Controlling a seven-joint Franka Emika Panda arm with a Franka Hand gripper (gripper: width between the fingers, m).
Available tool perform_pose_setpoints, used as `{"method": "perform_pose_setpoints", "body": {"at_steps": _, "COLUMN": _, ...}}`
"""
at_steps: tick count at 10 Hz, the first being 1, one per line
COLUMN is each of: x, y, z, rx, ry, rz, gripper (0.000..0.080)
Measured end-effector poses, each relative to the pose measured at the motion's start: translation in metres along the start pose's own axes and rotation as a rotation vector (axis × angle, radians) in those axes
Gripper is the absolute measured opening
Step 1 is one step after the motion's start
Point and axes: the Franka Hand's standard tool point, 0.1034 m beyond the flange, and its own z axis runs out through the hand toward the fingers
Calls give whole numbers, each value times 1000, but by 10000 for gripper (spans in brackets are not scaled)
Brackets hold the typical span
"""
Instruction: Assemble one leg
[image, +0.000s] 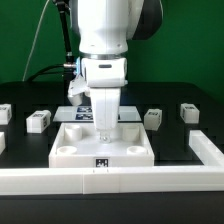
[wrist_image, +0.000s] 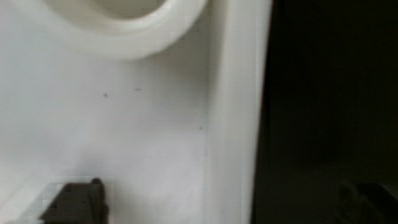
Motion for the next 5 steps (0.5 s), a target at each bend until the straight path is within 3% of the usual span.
{"method": "perform_pose_setpoints", "body": {"at_steps": 1, "x": 0, "y": 0, "z": 0, "rx": 1, "ry": 0, "rz": 0, "gripper": 638}}
{"method": "perform_pose_setpoints", "body": {"at_steps": 2, "x": 0, "y": 0, "z": 0, "rx": 1, "ry": 0, "rz": 0, "gripper": 433}}
{"method": "perform_pose_setpoints", "body": {"at_steps": 3, "x": 0, "y": 0, "z": 0, "rx": 1, "ry": 0, "rz": 0, "gripper": 433}}
{"method": "perform_pose_setpoints", "body": {"at_steps": 5, "x": 0, "y": 0, "z": 0, "rx": 1, "ry": 0, "rz": 0, "gripper": 97}}
